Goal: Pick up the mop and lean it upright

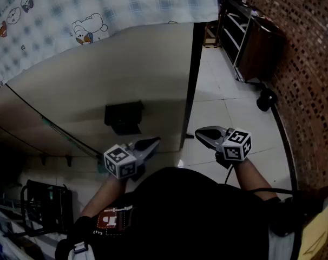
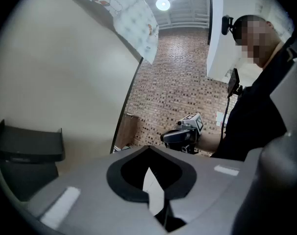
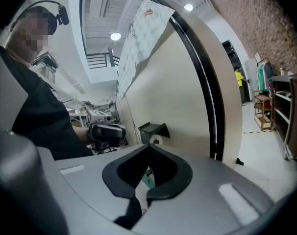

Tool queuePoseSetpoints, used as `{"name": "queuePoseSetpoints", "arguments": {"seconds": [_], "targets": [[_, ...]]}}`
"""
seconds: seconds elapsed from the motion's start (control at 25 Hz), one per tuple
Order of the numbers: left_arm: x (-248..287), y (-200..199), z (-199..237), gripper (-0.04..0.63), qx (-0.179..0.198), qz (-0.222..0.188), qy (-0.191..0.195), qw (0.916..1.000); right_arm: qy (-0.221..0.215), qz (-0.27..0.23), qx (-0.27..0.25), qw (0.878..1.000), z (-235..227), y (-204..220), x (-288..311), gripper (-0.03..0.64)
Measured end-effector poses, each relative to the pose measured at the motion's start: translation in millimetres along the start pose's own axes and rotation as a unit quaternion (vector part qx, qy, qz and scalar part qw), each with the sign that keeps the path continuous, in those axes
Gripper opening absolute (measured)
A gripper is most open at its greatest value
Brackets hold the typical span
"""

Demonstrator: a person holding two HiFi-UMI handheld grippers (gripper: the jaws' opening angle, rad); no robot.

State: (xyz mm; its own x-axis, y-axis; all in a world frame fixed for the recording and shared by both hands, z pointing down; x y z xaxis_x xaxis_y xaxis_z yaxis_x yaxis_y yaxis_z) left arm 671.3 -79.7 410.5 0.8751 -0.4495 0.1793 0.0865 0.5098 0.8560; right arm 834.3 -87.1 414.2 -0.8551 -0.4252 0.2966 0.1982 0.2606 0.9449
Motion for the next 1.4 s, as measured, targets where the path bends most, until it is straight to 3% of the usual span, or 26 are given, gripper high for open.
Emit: {"name": "queuePoseSetpoints", "arguments": {"seconds": [0.32,0.6,0.84,1.08,1.4], "targets": [[-32,7,9,0.0,-0.004,-0.018,0.006,0.9998,-0.002,0.022,-0.025,0.999,17,-3,31,0.014],[-135,-12,67,0.0,-0.01,-0.038,0.024,0.9989,0.022,0.012,-0.031,0.999,75,-38,121,0.014],[-225,-30,119,0.0,-0.001,-0.024,0.03,0.9993,0.039,0.003,-0.029,0.999,119,-69,203,0.014],[-275,-44,145,0.0,-0.011,-0.042,0.014,0.999,0.024,0.005,-0.037,0.999,152,-81,246,0.014],[-290,-39,141,0.0,-0.017,-0.049,-0.032,0.9981,-0.034,0.001,-0.073,0.997,153,-90,270,0.014]]}}
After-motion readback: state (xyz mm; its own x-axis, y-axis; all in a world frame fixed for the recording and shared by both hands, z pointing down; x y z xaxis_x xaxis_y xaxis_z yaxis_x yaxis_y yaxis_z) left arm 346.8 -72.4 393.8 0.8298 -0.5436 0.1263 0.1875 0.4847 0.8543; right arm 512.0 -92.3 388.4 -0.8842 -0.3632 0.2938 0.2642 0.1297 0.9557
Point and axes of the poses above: the fingertips, and each gripper's own axes: x forward along the fingers, z to its left, y out of its underside, the point moved 2 cm from there along -x, backward along the fingers, and after that the axes turned 11 degrees about -x, right-handed, at the moved point
